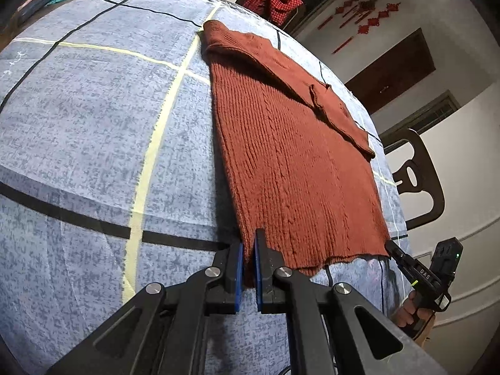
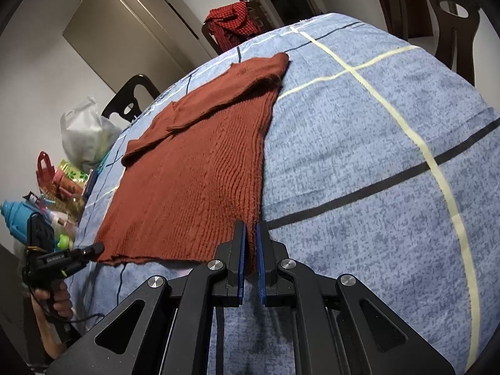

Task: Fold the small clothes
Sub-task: 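Lift the hem with both grippers and fold it toward the collar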

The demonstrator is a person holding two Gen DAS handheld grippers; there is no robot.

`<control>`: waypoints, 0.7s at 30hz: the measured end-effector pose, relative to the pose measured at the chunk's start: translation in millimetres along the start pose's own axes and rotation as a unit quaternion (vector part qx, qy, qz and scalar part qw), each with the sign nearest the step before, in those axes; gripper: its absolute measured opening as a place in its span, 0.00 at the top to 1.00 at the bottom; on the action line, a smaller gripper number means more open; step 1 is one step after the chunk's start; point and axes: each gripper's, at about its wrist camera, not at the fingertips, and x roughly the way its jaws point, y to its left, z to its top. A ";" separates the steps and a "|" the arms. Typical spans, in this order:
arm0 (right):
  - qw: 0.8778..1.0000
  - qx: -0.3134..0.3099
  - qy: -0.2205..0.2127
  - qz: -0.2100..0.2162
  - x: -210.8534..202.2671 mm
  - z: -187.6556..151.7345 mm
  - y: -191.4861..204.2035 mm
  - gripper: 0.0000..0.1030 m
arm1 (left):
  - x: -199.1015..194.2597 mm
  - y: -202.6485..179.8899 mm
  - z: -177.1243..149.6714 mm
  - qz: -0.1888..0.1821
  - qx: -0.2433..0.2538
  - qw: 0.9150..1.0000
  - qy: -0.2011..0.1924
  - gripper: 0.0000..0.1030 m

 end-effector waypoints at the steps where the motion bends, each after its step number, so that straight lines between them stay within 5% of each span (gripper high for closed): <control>1: 1.000 0.000 0.001 0.001 -0.1 0.5 0.1 0.94 | 0.4 -0.6 0.2 -0.001 0.001 1.000 0.001 0.93; 8: 1.000 -0.007 -0.002 0.010 -4.6 7.1 3.6 0.94 | 5.0 -5.1 3.7 -0.009 0.008 1.000 0.018 0.93; 21: 0.999 -0.018 -0.026 0.026 -11.4 32.1 12.1 0.94 | -8.5 -21.8 33.2 -0.032 0.027 0.999 -0.020 0.93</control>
